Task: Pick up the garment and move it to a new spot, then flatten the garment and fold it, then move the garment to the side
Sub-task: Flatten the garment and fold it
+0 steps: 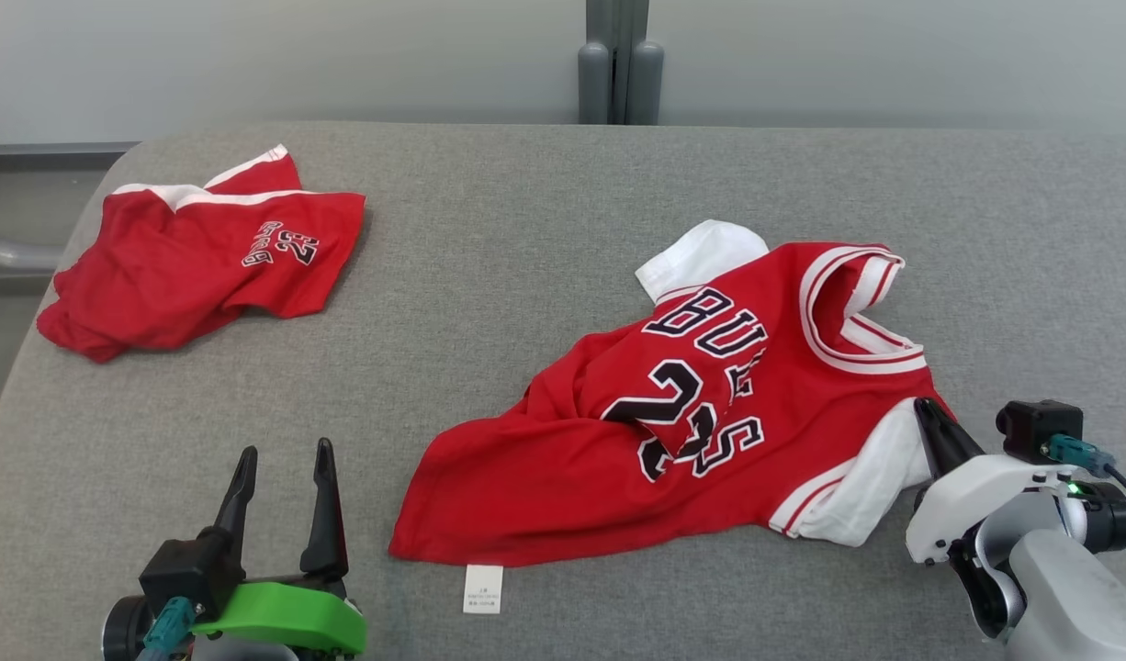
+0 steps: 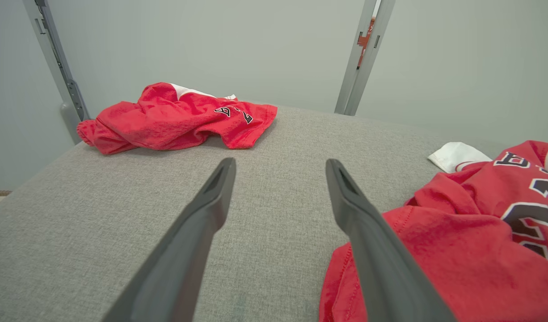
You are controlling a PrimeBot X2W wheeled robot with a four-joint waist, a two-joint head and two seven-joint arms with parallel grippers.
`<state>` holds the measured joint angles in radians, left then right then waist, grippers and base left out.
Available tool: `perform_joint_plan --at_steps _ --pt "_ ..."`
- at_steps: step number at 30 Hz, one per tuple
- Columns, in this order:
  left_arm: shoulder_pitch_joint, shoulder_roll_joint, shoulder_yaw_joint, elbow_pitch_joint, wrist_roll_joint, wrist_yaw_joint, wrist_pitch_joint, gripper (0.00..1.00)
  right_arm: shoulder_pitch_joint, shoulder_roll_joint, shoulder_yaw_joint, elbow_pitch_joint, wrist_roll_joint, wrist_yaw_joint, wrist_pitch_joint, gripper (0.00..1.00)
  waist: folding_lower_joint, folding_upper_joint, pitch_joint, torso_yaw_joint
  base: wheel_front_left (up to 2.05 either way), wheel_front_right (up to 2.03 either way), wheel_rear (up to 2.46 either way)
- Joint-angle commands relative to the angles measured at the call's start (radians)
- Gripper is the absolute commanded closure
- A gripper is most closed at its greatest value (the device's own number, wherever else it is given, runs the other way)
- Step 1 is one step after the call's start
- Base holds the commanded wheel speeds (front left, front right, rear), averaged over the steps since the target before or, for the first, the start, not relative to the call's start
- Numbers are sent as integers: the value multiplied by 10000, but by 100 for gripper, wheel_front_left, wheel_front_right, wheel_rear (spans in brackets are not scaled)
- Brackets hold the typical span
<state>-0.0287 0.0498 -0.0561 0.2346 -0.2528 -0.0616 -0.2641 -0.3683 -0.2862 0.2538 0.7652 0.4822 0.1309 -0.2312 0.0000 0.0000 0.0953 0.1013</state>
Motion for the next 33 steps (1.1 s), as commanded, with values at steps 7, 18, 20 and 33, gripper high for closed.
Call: perform_joint_plan --at_steps 7,18,20,33 --pt "265 14 114 -29 54 30 -4 0 1658 101 -895 -1699 -119 -3 -238 100 0 0 -292 -597 0 0 0" --pt "267 15 55 -56 -24 75 -4 0 4493 874 -2522 -4574 -453 -3 1379 96 0 0 -344 -945 0 0 0" --pt "290 17 79 -36 -16 58 -4 0 4776 1048 -2799 -5031 -607 -1 1500 0 0 0 -377 -948 0 0 0" --pt "441 15 303 -22 199 -77 -4 0 4532 1482 -2827 -6758 -1948 -3 630 0 0 0 -694 -736 0 0 0"
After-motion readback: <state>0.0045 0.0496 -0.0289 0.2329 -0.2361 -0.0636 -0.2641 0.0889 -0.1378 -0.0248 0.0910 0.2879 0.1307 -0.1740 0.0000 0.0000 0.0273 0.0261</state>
